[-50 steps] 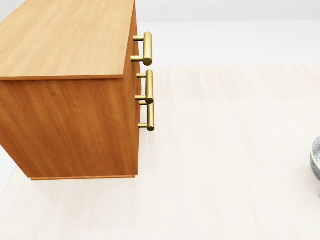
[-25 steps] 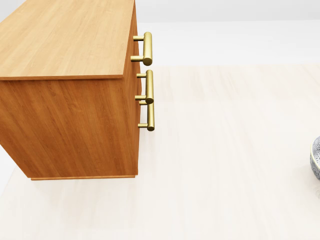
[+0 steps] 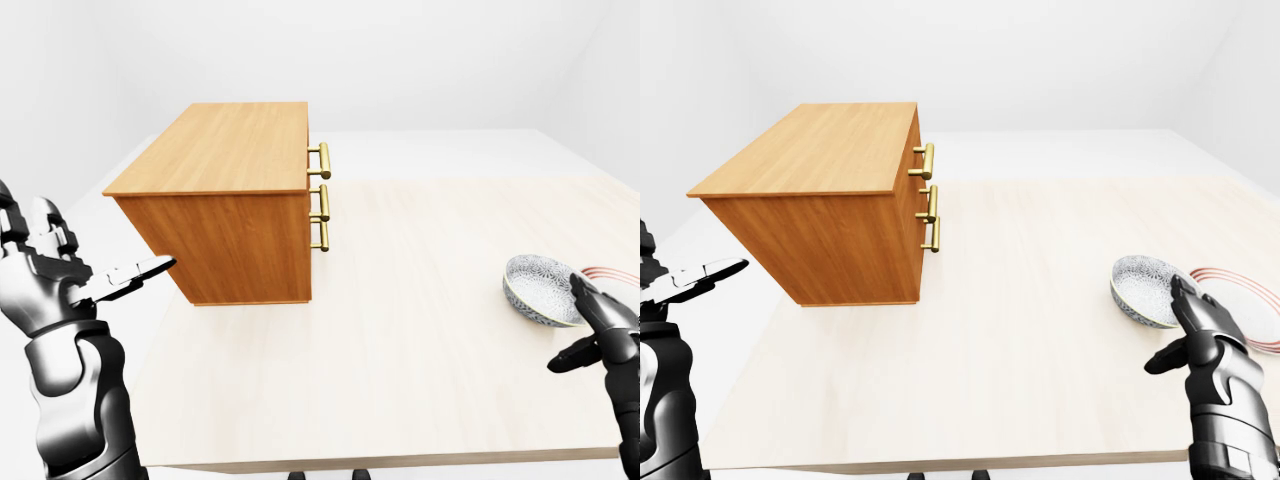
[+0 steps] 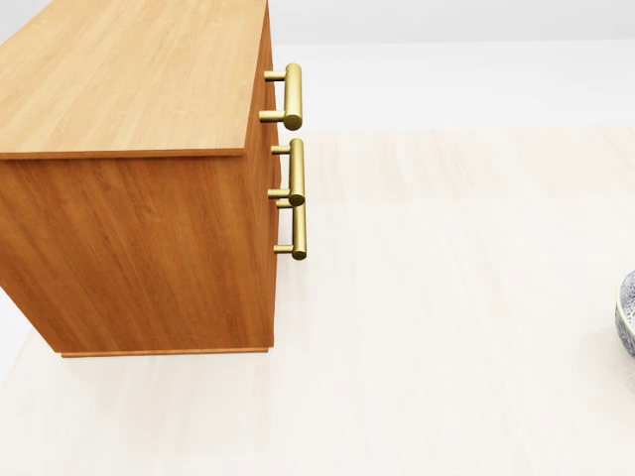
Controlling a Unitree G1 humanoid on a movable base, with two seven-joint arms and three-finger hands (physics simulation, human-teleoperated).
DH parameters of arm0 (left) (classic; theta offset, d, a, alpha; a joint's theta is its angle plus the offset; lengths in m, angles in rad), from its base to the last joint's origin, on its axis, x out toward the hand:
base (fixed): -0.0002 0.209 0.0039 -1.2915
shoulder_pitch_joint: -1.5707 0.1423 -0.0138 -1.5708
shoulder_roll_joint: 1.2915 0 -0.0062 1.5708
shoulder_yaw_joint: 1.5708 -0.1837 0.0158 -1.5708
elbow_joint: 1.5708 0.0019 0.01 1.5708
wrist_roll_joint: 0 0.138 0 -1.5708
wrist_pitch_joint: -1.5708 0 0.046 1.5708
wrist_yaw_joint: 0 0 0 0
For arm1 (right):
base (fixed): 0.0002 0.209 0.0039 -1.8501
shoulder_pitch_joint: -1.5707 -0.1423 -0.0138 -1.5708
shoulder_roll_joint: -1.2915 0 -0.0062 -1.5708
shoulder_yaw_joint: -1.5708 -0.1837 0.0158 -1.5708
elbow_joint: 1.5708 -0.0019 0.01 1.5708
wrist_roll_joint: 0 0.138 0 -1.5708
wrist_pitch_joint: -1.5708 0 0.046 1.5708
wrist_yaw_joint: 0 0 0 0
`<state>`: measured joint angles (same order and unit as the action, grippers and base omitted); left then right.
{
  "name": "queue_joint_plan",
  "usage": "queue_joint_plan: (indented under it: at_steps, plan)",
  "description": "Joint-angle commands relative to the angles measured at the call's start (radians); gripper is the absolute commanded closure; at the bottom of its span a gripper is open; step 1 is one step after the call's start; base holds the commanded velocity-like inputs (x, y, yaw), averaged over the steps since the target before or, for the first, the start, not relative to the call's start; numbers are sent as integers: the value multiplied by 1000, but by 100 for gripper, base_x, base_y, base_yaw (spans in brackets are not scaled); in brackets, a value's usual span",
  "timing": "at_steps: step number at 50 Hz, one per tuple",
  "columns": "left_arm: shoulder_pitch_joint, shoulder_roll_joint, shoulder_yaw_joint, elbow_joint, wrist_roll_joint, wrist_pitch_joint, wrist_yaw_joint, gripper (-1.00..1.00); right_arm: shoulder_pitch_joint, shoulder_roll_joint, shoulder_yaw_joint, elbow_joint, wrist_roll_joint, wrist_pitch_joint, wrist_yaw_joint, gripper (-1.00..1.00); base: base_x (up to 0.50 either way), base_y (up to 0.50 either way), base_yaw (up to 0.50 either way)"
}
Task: Put the bowl on top of the cabinet.
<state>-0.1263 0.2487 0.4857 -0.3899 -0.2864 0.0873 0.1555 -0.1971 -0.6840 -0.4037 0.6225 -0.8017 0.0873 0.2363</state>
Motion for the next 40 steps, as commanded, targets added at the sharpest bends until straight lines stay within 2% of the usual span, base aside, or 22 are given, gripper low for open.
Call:
queue_joint_plan:
  at_steps: [1,17,31,40]
  plan:
    - [1,-9,-26,39,20,0,6,-100,-64,-12,85,87,-19,0,-36,-100,0,0,0]
    - [5,-13,-31,36,24,0,5,-100,-104,12,118,60,-53,0,-11,-100,0,0,0]
    - [3,-14,-31,44,24,0,4,-100,-158,49,172,137,-60,0,-42,-100,0,0,0]
    - [2,-12,-30,42,24,0,5,-100,-164,43,185,231,-40,0,-92,-100,0,0,0]
